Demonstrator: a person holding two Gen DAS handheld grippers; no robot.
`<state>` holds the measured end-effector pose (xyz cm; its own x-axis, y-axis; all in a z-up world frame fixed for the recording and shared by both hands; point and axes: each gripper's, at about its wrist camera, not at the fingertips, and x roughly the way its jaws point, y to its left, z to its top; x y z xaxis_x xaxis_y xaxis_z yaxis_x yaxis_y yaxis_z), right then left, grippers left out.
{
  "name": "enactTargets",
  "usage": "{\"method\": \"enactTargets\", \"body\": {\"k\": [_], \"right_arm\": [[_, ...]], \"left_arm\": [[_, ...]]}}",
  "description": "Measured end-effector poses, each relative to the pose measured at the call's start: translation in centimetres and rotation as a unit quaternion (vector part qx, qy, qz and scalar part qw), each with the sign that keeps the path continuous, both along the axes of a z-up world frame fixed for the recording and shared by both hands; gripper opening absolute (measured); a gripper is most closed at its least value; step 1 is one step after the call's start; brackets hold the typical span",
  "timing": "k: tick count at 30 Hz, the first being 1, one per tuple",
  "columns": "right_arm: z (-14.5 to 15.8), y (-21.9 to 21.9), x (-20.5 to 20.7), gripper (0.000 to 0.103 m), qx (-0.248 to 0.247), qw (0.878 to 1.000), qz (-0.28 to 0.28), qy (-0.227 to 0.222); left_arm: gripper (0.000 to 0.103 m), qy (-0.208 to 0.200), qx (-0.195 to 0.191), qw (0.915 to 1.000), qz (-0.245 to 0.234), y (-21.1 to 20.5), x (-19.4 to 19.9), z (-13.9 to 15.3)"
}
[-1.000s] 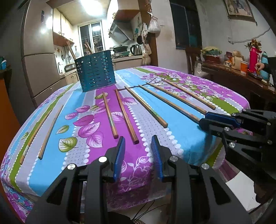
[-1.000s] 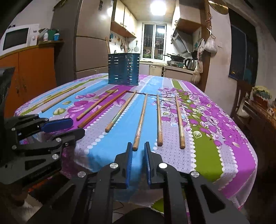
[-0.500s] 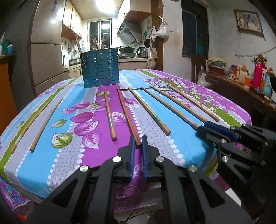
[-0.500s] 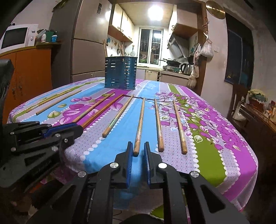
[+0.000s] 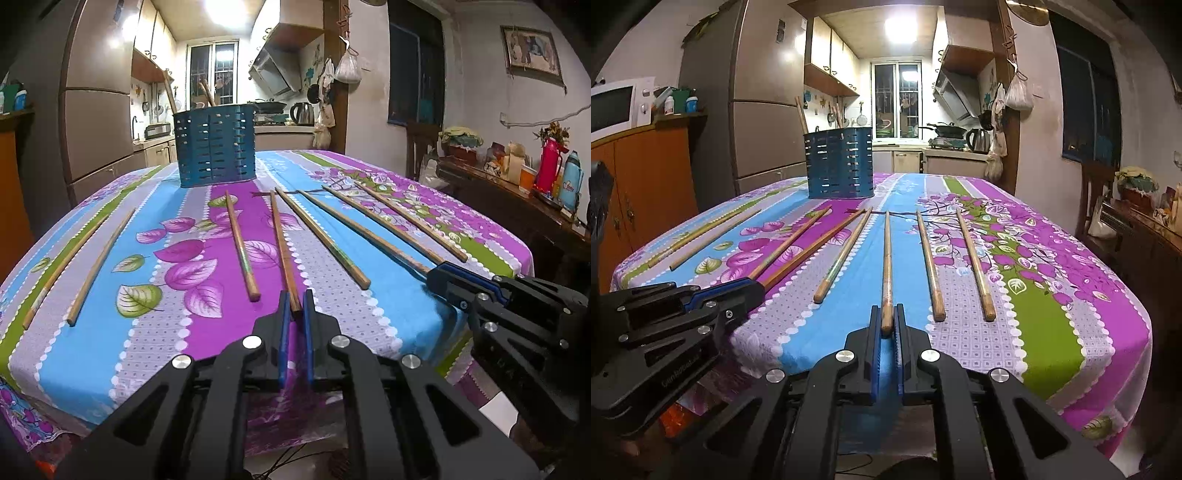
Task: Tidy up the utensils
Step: 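Grasp a chopstick with the left tool while the right tool grasps another, lift, then carry both held chopsticks upright over the teal utensil holder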
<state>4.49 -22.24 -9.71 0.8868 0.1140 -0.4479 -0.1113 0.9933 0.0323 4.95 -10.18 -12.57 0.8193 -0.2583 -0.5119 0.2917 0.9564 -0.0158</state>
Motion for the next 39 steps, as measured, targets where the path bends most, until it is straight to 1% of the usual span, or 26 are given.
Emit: {"method": "enactTargets", "body": {"k": [5,9,12,15,18,24,28,31,36,39], "right_arm": [[2.0,-0.2,-1.0,0.008,-0.003,1.0,-0.001,-0.025],[4.9,-0.5,-2.1,0.008,-0.016,0.998,0.003,-0.058],[7.0,-0.7,-2.5,0.008,-0.021,0.997,0.011,-0.078],[10.0,-1.0,-2.5,0.008,-0.022,0.994,0.029,-0.099],[12.3,-1.5,-2.0,0.008,-0.022,0.992,0.044,-0.116],[15.9,-2.2,-1.4,0.008,-0.022,0.989,0.055,-0.138],[17.3,-2.2,-1.3,0.008,-0.027,0.987,0.063,-0.146],[17.9,-2.5,-1.1,0.008,-0.016,0.987,0.073,-0.141],[18.4,-3.2,-0.8,0.008,0.005,0.988,0.084,-0.129],[18.6,-3.3,-0.7,0.008,0.006,0.988,0.084,-0.126]], "left_arm": [[0.005,-0.032,-0.003,0.9995,0.0,0.8,-1.1,1.8],[0.005,-0.063,-0.008,0.998,-0.001,1.5,-2.0,3.9],[0.005,-0.093,-0.013,0.9956,-0.003,2.1,-2.7,6.3],[0.005,-0.12,-0.013,0.9927,-0.009,2.4,-3.1,8.6],[0.005,-0.135,-0.015,0.9906,-0.012,2.4,-3.4,10.4],[0.005,-0.162,-0.034,0.986,-0.023,2.4,-3.7,14.3],[0.005,-0.169,-0.042,0.984,-0.038,2.1,-3.6,16.1],[0.005,-0.166,-0.045,0.9841,-0.045,2.0,-3.4,17.0],[0.005,-0.152,-0.047,0.9856,-0.057,1.9,-2.8,17.7],[0.005,-0.146,-0.049,0.9864,-0.057,2.0,-2.3,17.7]]}}
